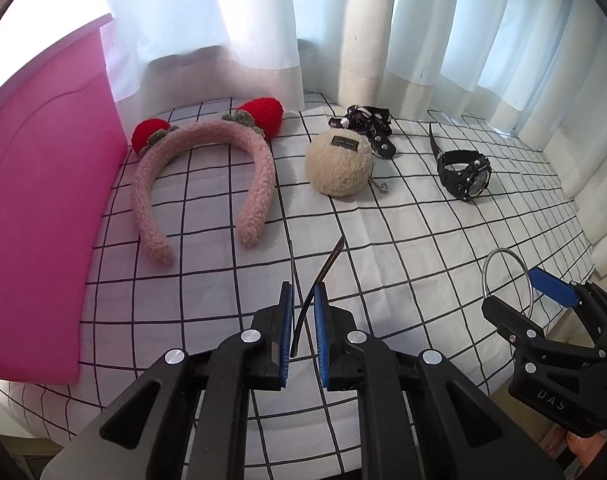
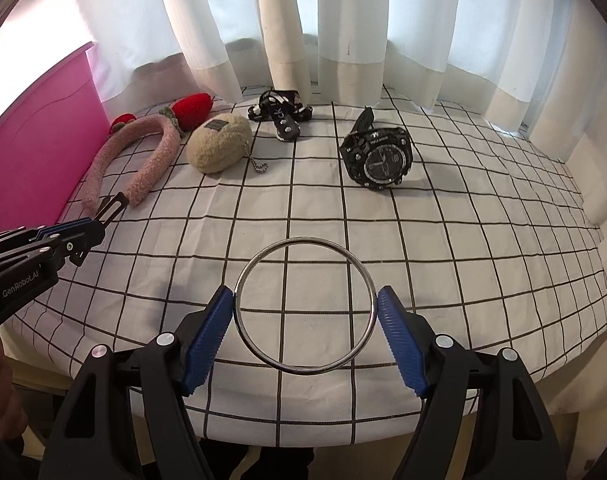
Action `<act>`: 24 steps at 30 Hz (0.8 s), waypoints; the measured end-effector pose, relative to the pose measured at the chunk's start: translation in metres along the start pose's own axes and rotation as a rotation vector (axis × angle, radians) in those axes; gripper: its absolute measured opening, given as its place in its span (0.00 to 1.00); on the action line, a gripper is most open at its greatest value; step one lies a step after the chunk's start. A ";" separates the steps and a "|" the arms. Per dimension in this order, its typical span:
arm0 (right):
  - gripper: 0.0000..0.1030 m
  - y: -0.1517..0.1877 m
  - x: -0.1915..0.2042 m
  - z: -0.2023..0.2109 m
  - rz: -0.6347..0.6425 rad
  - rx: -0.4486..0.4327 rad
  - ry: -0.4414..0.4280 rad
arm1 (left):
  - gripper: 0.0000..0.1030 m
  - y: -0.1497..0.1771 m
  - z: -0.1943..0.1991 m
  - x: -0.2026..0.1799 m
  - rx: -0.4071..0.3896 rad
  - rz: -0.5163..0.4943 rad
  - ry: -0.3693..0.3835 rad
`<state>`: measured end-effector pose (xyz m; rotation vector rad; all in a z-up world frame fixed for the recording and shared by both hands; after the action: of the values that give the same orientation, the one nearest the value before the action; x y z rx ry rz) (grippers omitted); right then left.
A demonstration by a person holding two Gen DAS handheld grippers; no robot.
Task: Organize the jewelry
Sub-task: 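Lift and carry the hair pins and silver ring over the pink basin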
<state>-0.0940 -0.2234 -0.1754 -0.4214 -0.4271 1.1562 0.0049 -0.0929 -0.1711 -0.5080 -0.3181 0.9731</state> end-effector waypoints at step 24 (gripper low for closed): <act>0.69 -0.177 0.194 0.090 0.347 -0.313 -0.244 | 0.11 -0.090 0.156 0.172 -0.307 0.298 -0.190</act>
<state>0.0622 -0.0941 0.0141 -0.6475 -0.7753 1.4911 0.0855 0.0529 0.0142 -0.7591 -0.5804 1.2738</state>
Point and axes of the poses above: each gripper's, at about its wrist camera, not at the fingertips, and z roughly against the way its jaws point, x to its left, y to its underside, the point moved 8 cm from there along -z, roughly the way its jaws point, and after that the axes turned 7 degrees about -y, right-handed, at the moved point
